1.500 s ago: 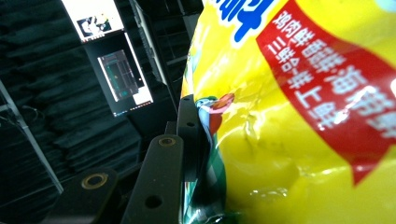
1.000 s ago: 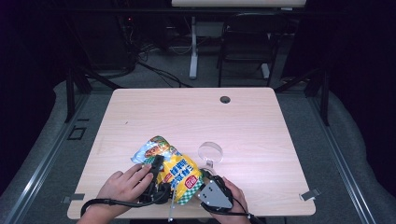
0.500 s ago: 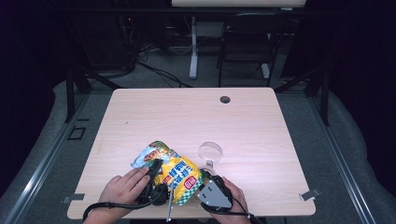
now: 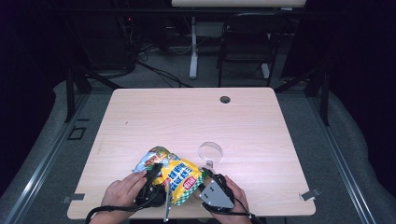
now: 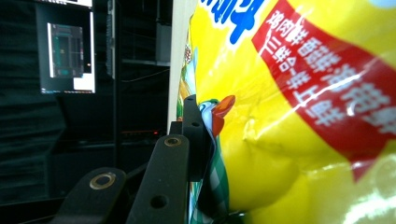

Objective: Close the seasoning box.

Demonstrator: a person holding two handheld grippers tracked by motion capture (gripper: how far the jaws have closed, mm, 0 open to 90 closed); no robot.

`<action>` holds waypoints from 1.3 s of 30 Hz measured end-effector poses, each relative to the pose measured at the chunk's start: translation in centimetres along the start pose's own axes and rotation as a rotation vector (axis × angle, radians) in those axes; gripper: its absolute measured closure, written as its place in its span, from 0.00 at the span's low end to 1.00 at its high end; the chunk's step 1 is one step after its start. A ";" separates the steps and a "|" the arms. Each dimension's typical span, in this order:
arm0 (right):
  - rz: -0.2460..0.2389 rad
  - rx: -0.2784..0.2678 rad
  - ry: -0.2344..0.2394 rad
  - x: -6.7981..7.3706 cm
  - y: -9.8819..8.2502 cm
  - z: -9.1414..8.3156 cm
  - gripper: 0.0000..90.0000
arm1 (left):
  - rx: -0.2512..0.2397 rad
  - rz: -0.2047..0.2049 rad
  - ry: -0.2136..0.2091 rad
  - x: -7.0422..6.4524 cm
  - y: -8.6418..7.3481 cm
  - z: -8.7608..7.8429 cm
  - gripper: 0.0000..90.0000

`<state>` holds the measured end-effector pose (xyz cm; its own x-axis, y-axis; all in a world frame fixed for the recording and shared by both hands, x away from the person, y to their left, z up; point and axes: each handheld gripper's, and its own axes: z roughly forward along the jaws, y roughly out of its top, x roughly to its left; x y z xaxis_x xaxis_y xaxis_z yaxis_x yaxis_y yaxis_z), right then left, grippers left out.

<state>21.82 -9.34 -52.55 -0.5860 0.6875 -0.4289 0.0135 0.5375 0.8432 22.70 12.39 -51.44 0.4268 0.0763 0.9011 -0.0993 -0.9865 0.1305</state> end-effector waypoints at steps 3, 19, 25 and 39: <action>0.001 0.005 0.001 -0.1 0.0 0.0 0.66 | -0.004 -0.014 -0.006 -0.1 0.0 0.1 0.90; 0.019 -0.010 -0.001 -0.2 0.0 -0.1 0.61 | -0.048 -0.177 -0.115 -0.6 -0.7 0.9 0.90; 0.024 -0.023 0.001 -0.3 0.0 -0.2 0.60 | -0.055 -0.260 -0.181 -0.7 -1.4 1.6 0.89; 0.081 -0.049 0.004 -1.0 0.0 -0.6 0.56 | -0.071 -0.378 -0.305 -1.2 -2.4 2.7 0.90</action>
<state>21.89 -10.31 -51.88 -0.5876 0.7257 -0.3579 0.0216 0.4561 0.8896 24.90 14.28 -53.92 0.6878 0.3702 0.6244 0.0567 -0.8849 0.4622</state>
